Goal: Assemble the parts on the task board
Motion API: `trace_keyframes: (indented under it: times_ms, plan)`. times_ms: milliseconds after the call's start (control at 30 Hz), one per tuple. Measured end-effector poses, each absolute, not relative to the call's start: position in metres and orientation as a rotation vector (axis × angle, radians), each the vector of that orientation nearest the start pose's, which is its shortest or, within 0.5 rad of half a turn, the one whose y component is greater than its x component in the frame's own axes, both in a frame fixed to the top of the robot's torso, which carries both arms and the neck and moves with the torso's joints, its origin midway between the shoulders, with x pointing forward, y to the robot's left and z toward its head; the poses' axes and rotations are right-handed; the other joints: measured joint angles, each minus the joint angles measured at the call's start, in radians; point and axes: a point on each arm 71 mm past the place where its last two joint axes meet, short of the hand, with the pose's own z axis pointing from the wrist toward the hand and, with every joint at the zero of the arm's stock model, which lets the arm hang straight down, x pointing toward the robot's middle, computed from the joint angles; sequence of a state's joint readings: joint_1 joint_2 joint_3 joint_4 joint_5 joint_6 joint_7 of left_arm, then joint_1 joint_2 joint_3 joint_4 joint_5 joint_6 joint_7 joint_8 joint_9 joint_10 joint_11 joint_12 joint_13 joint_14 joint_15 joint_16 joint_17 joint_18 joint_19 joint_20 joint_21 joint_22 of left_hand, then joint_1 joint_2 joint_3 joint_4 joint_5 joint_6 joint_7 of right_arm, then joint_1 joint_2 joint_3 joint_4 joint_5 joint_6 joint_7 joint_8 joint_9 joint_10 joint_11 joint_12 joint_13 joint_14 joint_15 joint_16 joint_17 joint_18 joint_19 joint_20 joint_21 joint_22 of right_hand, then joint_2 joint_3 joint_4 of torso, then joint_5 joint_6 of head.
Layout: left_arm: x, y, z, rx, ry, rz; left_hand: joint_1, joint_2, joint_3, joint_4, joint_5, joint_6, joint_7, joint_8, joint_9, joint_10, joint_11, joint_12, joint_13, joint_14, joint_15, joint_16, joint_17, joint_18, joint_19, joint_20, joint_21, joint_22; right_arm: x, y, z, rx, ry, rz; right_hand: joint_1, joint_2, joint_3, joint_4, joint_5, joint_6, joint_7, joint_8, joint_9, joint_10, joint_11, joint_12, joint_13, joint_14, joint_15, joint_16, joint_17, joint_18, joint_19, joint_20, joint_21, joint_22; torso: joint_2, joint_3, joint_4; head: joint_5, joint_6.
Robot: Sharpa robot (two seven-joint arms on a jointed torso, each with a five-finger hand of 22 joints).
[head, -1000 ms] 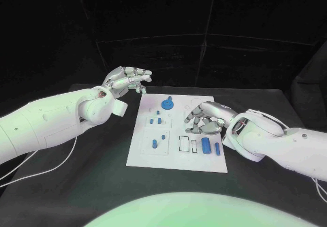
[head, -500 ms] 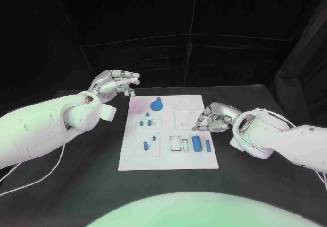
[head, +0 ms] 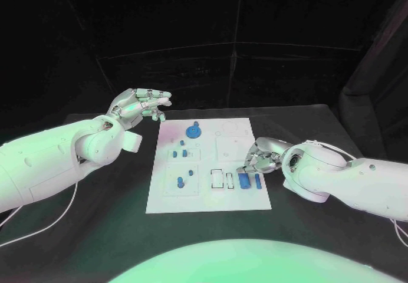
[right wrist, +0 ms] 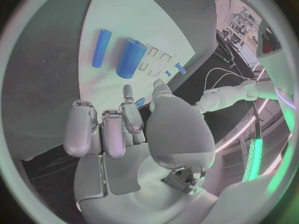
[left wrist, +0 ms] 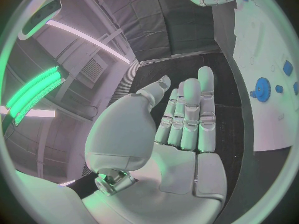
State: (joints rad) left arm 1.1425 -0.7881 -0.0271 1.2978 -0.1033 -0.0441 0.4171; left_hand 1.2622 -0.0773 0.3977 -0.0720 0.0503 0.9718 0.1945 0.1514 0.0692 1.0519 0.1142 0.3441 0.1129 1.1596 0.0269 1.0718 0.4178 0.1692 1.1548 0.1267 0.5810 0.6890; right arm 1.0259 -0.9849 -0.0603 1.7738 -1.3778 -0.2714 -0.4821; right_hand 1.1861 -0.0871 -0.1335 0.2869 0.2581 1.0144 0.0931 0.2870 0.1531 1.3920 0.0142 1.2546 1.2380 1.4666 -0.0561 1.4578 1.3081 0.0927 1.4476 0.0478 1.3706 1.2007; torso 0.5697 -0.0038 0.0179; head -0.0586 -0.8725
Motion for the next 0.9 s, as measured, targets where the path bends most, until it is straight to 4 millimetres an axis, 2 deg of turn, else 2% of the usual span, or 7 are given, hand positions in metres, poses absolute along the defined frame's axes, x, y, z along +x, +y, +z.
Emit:
trace_keyframes:
  times_ms: [300, 567, 900]
  plan:
    - [0.513, 0.237, -0.214, -1.017, 1.511, -1.614, 0.0, 0.0, 0.0, 0.0, 0.0, 0.0, 0.0, 0.0, 0.0, 0.0, 0.0, 0.0, 0.0, 0.0, 0.0, 0.0, 0.0, 0.0, 0.0, 0.0, 0.0, 0.0, 0.398, -0.215, -0.263, 0.097, 2.044, 0.381, -0.013, -0.012, -0.02, 0.006, -0.005, 0.0, 0.0, 0.011, 0.011, 0.006, -0.002, 0.018, 0.024, 0.0, 0.0, 0.004, 0.0, 0.0, 0.0, 0.0, 0.0, 0.001, 0.0, -0.0001, 0.0, 0.003, 0.0]
    - [0.513, 0.238, -0.214, -1.018, 1.512, -1.613, 0.0, 0.0, 0.0, 0.0, 0.0, 0.0, 0.0, 0.0, 0.0, 0.0, 0.0, 0.0, 0.0, 0.0, 0.0, 0.0, 0.0, 0.0, 0.0, 0.0, 0.0, 0.0, 0.397, -0.214, -0.265, 0.056, 2.048, 0.334, -0.026, -0.007, -0.026, 0.007, -0.005, 0.0, 0.0, 0.023, 0.02, 0.011, -0.004, 0.018, 0.029, 0.0, 0.0, 0.004, 0.0, 0.0, 0.004, -0.004, 0.0, 0.004, 0.0, -0.0005, -0.0006, 0.003, 0.0]
    - [0.513, 0.238, -0.214, -1.018, 1.513, -1.614, 0.0, 0.0, 0.0, 0.0, 0.0, 0.0, 0.0, 0.0, 0.0, 0.0, 0.0, 0.0, 0.0, 0.0, 0.0, 0.0, 0.0, 0.0, 0.0, 0.0, 0.0, 0.0, 0.393, -0.209, -0.282, 0.027, 2.098, 0.3, -0.026, -0.007, -0.026, 0.007, -0.005, 0.0, 0.0, 0.027, 0.024, 0.011, -0.004, 0.018, 0.031, 0.0, 0.0, 0.004, 0.0, 0.0, 0.004, -0.003, 0.004, 0.008, 0.0, -0.0007, -0.0005, 0.006, 0.0]
